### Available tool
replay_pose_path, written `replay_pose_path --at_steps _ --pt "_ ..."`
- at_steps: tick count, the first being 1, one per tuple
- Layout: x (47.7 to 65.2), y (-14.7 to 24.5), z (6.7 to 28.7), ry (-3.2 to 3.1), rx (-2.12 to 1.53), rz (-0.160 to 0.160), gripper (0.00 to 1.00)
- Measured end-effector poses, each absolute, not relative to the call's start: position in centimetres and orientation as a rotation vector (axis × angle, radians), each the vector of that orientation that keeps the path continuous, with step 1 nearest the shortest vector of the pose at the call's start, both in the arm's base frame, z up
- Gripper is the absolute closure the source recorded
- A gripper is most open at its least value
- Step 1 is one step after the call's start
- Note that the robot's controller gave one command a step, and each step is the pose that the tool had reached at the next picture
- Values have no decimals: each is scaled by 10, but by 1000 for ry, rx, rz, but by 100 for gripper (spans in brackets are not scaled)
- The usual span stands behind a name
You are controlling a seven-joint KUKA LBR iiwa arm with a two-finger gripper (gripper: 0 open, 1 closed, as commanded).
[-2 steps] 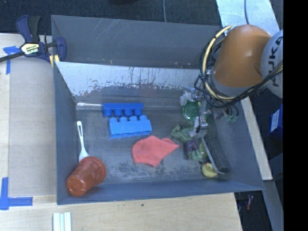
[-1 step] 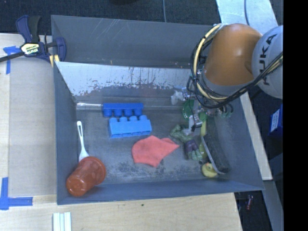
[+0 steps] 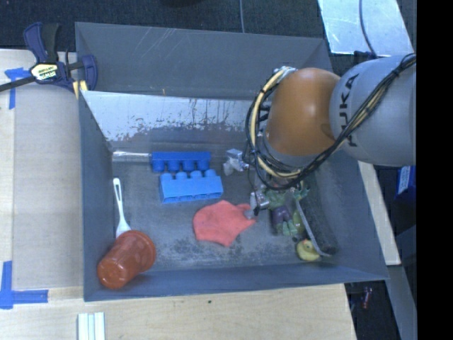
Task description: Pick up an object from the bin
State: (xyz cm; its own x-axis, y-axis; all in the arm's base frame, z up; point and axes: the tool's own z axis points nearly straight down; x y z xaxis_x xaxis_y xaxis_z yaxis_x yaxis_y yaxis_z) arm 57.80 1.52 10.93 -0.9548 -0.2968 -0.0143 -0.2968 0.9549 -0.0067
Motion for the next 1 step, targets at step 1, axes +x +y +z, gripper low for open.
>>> replay_pose_path --at_steps 1 --pt "576 22 78 3084 -465 -7 0"
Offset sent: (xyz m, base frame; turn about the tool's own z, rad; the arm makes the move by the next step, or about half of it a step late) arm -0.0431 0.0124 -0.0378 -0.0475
